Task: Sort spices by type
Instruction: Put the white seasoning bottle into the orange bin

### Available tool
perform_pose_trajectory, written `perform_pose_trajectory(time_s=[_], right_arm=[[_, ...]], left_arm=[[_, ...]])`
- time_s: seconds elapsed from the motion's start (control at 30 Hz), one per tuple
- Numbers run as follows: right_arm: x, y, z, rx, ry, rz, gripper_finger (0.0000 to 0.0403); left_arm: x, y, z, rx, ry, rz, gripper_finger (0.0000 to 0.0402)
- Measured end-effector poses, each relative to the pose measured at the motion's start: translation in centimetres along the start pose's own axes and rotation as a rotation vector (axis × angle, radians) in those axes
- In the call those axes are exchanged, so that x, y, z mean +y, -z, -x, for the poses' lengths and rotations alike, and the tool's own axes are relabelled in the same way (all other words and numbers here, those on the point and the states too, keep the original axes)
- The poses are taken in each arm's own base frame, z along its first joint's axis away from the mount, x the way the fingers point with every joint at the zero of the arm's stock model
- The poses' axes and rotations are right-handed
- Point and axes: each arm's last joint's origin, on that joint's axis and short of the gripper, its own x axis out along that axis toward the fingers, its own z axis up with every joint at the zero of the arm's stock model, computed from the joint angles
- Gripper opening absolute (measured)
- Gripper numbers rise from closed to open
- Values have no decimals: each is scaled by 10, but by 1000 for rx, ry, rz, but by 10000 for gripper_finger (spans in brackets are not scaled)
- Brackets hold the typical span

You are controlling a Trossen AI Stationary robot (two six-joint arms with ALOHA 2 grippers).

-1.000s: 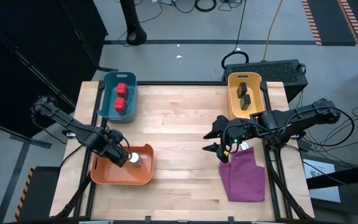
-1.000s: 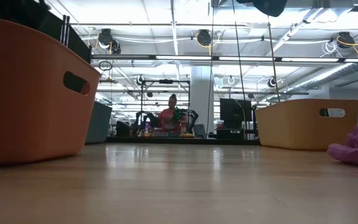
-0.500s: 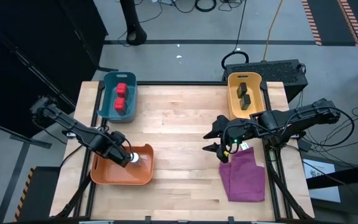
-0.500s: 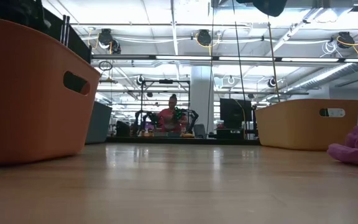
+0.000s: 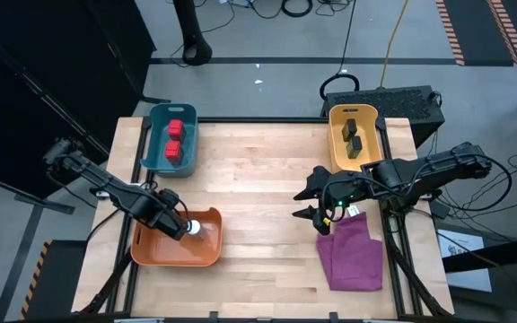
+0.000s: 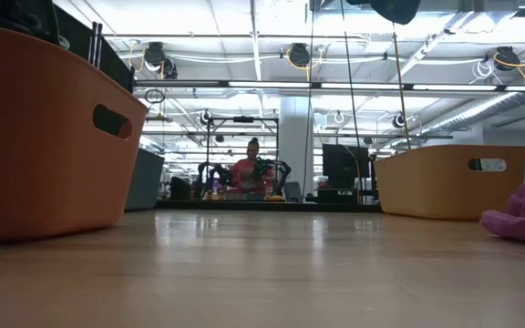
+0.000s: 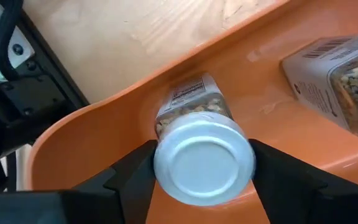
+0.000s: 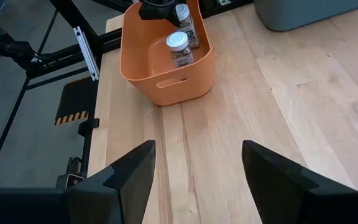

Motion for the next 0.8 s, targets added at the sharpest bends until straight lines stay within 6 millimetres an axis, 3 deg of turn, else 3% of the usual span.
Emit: perform_pose_trajectory(time_s=[0.4, 0.8], right_arm=[[0, 0, 0, 0, 0, 0, 222], [0, 0, 0, 0, 0, 0, 222]], left_arm=[[-1, 2, 0, 78, 7, -13, 258], [-1, 4, 3, 126, 28, -207, 233]])
